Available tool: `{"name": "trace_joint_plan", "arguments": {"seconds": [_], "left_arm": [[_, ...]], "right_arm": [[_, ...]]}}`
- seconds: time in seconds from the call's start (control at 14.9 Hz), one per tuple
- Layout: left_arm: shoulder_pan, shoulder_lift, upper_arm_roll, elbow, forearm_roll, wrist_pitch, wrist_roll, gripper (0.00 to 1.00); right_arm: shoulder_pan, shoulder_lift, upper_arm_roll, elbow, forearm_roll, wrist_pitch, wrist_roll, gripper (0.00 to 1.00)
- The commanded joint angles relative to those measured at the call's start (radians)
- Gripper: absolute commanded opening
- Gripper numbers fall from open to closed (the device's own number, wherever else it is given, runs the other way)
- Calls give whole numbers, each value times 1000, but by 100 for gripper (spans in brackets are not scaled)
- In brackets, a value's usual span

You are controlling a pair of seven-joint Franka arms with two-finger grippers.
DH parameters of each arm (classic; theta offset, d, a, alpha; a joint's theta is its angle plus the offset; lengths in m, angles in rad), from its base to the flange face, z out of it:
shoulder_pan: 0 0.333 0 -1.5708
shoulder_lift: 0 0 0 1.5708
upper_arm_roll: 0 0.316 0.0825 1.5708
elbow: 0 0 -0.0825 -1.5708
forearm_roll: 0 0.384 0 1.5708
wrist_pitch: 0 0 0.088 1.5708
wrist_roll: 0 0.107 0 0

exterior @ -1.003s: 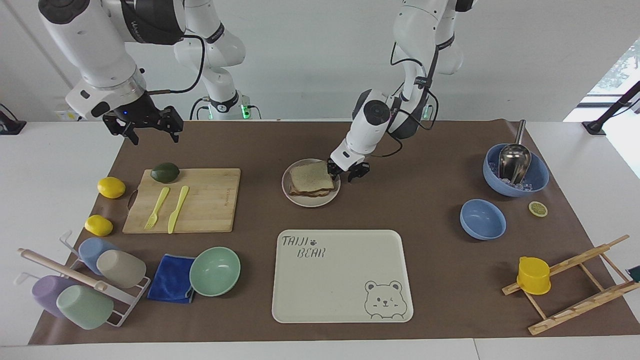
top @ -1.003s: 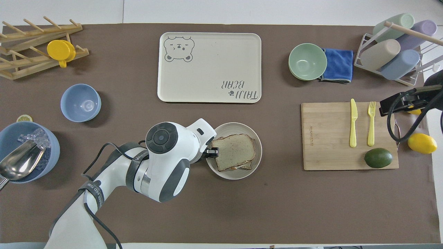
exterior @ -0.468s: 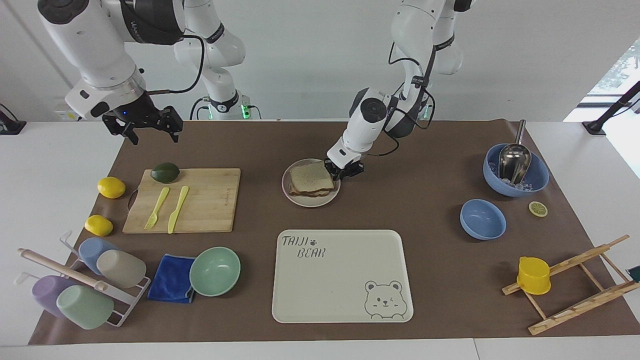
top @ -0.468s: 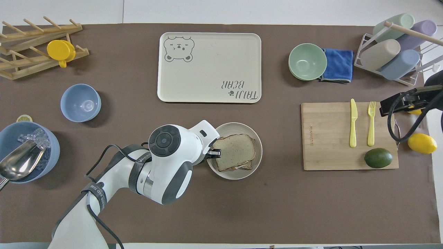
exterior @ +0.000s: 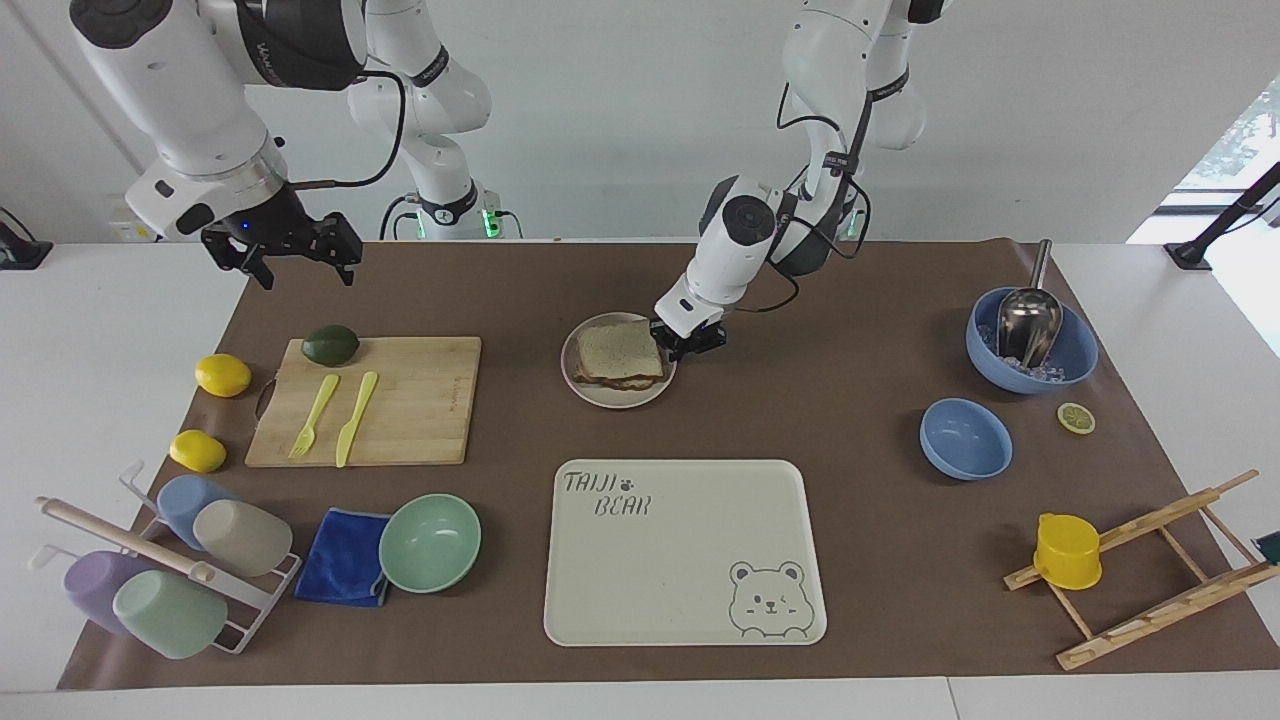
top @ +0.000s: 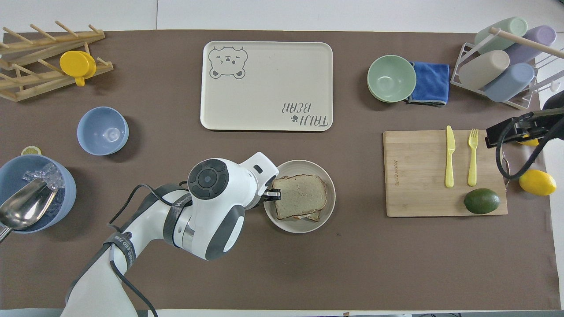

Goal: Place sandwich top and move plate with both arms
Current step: 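Close the left gripper on the rim of the white plate, then slide the plate with the left gripper onto the bear-printed tray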

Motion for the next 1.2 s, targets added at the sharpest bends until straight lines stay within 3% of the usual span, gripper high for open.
{"name": "trace_joint_plan", "arguments": {"seconds": [0.0, 0.27, 0.54, 0.67, 1.14], "left_arm": [[-5, -7, 13, -19, -40, 10, 0, 0], [40, -14, 14, 30, -59, -69, -3, 0], [137, 1, 14, 214, -60, -282, -4, 0], [169, 44, 16, 313, -62, -345, -12, 0], [258, 127, 20, 498, -99, -386, -23, 0]], "right_arm": [[-17, -7, 10, -9, -3, -1, -15, 100], [-15, -7, 10, -9, -3, -1, -15, 100], [-17, -7, 10, -9, -3, -1, -15, 100], [-15, -7, 10, -9, -3, -1, -15, 100], [-17, -7, 10, -9, -3, -1, -17, 100]]}}
